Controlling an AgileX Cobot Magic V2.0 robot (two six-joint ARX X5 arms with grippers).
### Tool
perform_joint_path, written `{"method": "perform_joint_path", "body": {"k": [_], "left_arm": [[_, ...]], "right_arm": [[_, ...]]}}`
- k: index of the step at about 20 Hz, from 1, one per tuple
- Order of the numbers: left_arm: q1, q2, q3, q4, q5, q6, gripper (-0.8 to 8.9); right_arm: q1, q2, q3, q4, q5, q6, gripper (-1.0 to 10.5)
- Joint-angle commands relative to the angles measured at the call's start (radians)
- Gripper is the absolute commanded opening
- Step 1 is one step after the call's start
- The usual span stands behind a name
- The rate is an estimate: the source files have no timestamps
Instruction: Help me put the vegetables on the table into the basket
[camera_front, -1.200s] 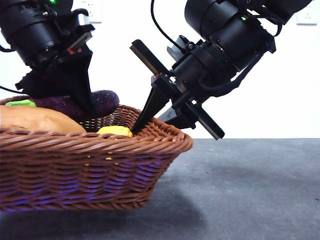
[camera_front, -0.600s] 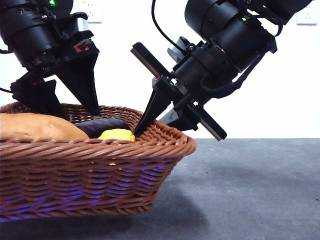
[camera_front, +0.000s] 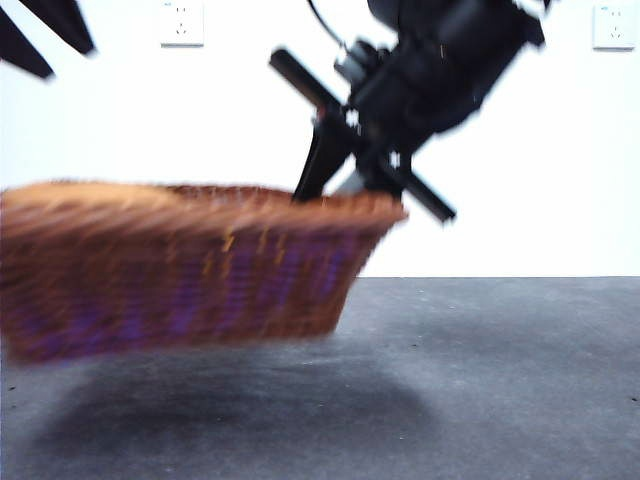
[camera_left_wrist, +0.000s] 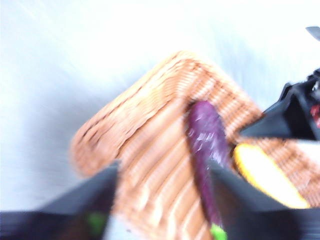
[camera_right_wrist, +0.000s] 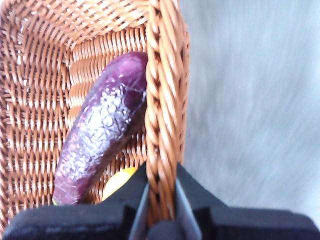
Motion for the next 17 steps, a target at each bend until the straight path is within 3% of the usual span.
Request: {"method": "perform_joint_path", "body": {"k": [1, 4, 9, 12, 17], "left_arm": [[0.040, -0.082, 0.002, -0.008, 0.003, 0.008, -0.07], [0.074, -0.168, 0.002, -0.056, 0.003, 0.013, -0.07], [0.075, -0.180, 0.002, -0.069, 0.004, 0.019, -0.07], [0.075, -0.180, 0.002, -0.072, 0.003, 0.019, -0.07], [0.075, -0.180, 0.002, -0.075, 0.003, 0.026, -0.07]], "right_arm": [[-0.036, -0.045, 0.145, -0.134, 0.002, -0.121, -0.1], [-0.185, -0.113, 0.320, -0.320, 0.024, -0.207, -0.1], [-0.431, -0.183, 0.338, -0.499, 0.017, -0.351, -0.1], [-0.508, -0.183, 0.321, -0.511, 0.000, -0.400, -0.1], [-0.646, -0.181, 0.203, -0.415, -0.093, -0.417, -0.1]]}}
